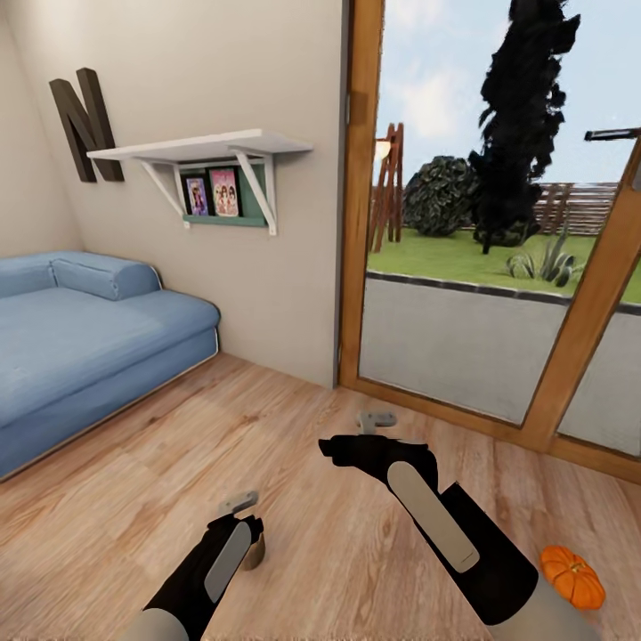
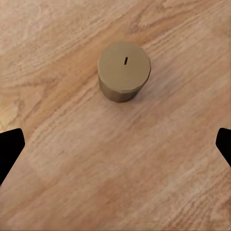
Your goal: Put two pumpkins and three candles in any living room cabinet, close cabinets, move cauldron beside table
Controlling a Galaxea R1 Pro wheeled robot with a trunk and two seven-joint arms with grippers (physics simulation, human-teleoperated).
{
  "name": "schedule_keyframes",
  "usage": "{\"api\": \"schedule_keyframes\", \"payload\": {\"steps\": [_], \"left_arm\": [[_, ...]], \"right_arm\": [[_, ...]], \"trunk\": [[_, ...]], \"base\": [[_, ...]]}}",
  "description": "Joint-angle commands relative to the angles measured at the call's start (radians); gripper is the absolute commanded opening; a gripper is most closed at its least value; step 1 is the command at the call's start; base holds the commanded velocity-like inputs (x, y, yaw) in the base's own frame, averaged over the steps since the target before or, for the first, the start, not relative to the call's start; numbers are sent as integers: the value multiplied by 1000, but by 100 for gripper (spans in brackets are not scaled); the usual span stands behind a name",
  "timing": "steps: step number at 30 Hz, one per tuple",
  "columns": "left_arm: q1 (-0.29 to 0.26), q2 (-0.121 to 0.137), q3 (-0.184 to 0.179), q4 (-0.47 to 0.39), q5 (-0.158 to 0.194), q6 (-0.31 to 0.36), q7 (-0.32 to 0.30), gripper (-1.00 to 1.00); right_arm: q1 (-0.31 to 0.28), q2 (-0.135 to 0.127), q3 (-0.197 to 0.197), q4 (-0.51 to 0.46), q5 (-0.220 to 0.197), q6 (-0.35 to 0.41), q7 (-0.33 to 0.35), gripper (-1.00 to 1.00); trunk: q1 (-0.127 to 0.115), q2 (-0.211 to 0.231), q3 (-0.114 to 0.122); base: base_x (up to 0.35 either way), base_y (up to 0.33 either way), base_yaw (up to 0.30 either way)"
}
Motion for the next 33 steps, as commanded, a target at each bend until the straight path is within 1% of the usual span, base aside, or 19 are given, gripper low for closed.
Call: {"api": "schedule_keyframes", "payload": {"steps": [1, 25, 29, 33], "left_arm": [[-1, 0, -3, -2, 8, 2, 8, 100], [-1, 0, -3, -3, 6, 2, 10, 100], [-1, 0, -3, -8, 6, 2, 10, 100], [-1, 0, -3, -8, 8, 6, 9, 100]], "right_arm": [[-1, -1, 2, -1, -9, 0, -10, 100], [-1, -1, 2, 0, -9, 0, -10, 100], [-1, -1, 2, 0, -10, 0, -10, 100], [-1, -2, 2, -1, -10, 0, -10, 100]], "trunk": [[0, -1, -5], [11, -6, -98], [11, -6, -98], [11, -6, -98]], "base": [[0, 0, 0], [0, 0, 0], [4, 0, 0], [189, 0, 0]]}}
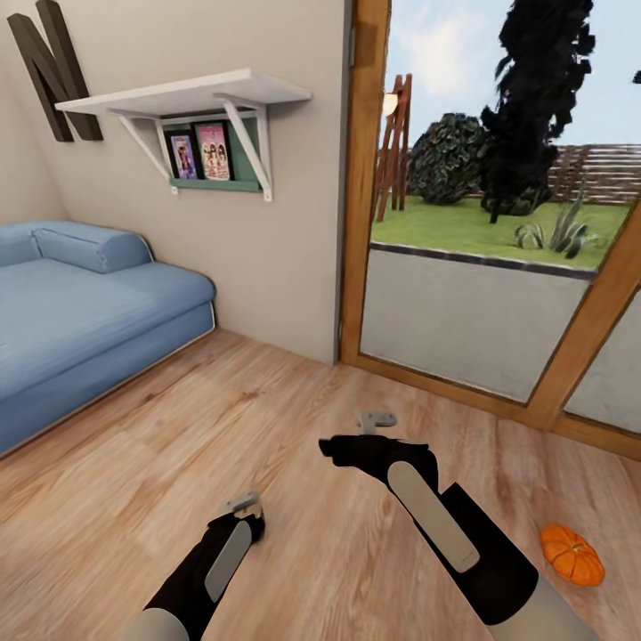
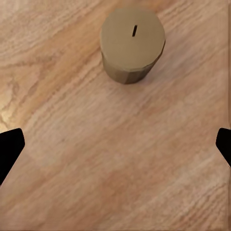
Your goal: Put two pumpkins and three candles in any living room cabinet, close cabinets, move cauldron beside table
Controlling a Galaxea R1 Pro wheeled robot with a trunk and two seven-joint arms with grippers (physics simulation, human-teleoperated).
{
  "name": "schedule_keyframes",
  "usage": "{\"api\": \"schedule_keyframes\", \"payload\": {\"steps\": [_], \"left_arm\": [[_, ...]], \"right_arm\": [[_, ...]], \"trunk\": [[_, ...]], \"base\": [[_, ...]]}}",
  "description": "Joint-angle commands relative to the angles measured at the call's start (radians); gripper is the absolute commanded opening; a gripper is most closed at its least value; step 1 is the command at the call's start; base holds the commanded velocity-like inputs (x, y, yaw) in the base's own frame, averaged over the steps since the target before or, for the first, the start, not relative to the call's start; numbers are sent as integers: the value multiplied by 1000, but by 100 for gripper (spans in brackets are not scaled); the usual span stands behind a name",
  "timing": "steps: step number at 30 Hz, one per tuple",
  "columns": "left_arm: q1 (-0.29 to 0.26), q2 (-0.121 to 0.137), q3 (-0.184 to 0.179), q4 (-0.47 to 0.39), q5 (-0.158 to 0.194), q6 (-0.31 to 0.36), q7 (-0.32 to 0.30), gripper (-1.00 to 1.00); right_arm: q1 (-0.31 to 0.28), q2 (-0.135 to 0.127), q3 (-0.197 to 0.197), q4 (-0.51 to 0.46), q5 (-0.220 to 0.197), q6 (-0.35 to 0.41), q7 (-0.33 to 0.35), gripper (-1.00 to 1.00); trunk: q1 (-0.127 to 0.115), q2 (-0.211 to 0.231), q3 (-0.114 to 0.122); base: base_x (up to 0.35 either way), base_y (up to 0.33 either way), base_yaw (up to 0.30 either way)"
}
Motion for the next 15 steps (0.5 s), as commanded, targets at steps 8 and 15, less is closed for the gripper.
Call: {"api": "schedule_keyframes", "payload": {"steps": [8, 15], "left_arm": [[0, 0, -3, -1, 8, 4, 9, 100], [0, 1, -3, -2, 8, 4, 8, 100]], "right_arm": [[-1, -1, 2, -1, -9, 0, -10, 100], [-1, 0, 2, -1, -9, 1, -10, 100]], "trunk": [[0, 0, -1], [0, 0, -1]], "base": [[122, 0, 0], [180, 0, 0]]}}
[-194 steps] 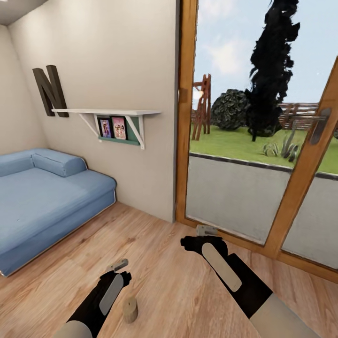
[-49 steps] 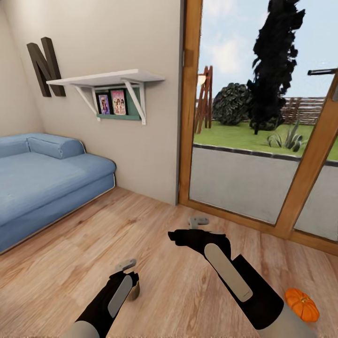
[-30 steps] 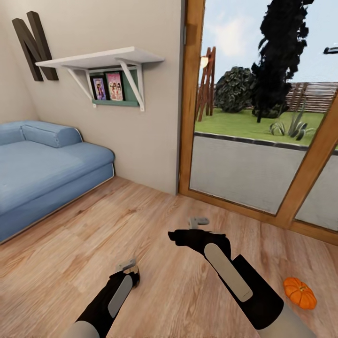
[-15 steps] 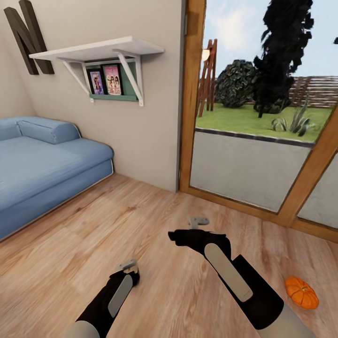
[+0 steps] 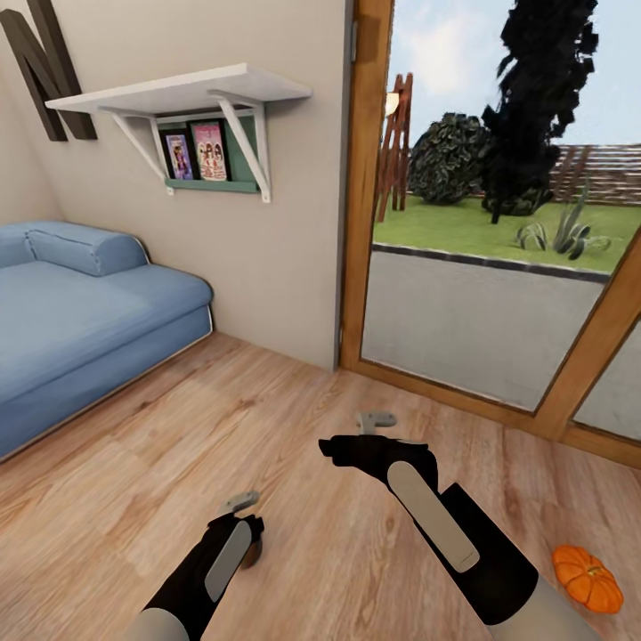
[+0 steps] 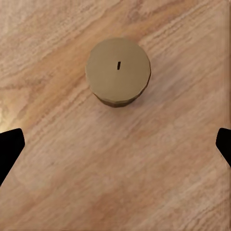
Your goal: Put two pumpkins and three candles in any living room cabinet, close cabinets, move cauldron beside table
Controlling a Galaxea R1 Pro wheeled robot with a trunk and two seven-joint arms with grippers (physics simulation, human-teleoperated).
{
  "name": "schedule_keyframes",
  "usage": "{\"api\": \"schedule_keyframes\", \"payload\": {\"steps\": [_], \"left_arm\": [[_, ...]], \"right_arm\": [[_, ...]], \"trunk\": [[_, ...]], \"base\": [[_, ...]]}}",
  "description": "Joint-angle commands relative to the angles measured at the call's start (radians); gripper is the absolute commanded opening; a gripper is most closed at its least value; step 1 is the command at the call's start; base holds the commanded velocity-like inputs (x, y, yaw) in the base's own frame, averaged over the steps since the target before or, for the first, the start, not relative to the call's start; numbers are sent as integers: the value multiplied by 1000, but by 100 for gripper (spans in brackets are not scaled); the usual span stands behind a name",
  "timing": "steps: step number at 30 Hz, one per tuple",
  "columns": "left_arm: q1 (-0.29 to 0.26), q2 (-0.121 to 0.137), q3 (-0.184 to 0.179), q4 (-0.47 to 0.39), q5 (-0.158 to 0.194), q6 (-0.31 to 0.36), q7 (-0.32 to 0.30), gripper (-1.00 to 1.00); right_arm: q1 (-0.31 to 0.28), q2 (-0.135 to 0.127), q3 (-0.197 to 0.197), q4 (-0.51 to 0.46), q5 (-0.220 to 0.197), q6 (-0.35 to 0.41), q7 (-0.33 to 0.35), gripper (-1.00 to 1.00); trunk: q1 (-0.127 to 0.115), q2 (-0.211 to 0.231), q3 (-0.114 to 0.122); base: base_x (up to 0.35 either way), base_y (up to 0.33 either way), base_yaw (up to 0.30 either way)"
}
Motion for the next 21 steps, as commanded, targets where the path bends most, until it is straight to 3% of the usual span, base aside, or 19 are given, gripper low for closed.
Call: {"api": "schedule_keyframes", "payload": {"steps": [1, 21], "left_arm": [[0, 1, -3, -2, 8, 2, 8, 100], [0, 1, -3, 2, 8, 3, 8, 100]], "right_arm": [[-1, -1, 2, -1, -9, 0, -10, 100], [-1, -1, 2, -1, -8, 0, -10, 100]], "trunk": [[0, 0, -1], [0, 0, -1]], "base": [[58, 0, 0], [93, 10, 0]]}}
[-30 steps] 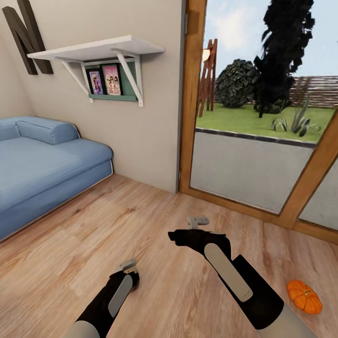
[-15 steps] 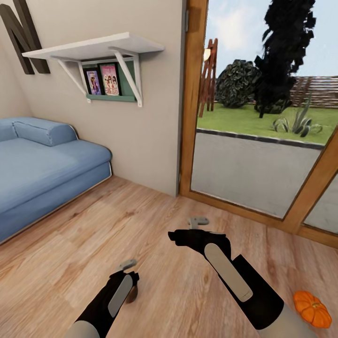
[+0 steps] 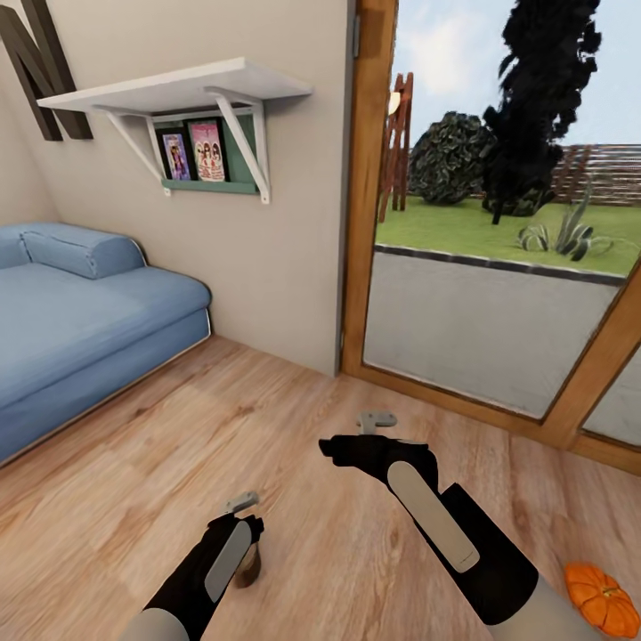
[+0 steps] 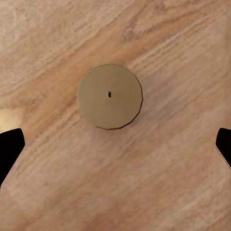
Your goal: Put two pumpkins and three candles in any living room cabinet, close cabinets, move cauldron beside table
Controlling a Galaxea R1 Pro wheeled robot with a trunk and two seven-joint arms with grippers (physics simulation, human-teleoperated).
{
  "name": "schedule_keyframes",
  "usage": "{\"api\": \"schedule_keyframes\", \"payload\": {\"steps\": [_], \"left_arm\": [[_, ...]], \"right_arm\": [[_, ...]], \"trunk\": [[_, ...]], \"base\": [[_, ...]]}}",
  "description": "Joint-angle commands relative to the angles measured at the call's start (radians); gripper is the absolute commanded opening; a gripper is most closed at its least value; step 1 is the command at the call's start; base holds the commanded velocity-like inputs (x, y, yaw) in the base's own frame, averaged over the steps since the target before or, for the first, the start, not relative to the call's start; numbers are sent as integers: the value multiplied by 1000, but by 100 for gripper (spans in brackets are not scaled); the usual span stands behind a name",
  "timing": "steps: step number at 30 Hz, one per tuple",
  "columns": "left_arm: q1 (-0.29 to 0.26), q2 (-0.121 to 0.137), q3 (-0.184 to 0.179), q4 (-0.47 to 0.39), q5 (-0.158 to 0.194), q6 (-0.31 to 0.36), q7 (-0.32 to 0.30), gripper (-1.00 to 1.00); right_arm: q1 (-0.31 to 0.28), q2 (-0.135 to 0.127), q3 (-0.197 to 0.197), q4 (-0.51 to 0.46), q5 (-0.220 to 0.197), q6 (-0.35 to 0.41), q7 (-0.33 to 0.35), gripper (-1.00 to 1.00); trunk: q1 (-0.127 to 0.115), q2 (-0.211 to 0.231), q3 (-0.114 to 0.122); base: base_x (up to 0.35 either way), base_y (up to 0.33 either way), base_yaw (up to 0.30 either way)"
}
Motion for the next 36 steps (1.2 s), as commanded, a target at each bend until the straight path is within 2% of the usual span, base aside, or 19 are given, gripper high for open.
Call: {"api": "schedule_keyframes", "payload": {"steps": [1, 12, 33, 36], "left_arm": [[0, 1, -4, -1, 8, 2, 8, 100], [0, 1, -4, -1, 8, 3, 8, 100], [0, 0, -3, -7, 7, 0, 11, 100], [0, 1, -3, -7, 7, 0, 11, 100]], "right_arm": [[-1, -1, 2, -1, -9, 0, -10, 100], [-1, 0, 2, -1, -10, 1, -10, 100], [-1, -2, 2, -1, -11, 2, -10, 100], [-1, -2, 2, -1, -10, 1, -10, 100]], "trunk": [[0, 0, -1], [0, 0, -1], [0, 0, -1], [2, -1, -13]], "base": [[220, 44, 0], [178, 59, 0], [9, 2, 0], [0, 0, 0]]}}
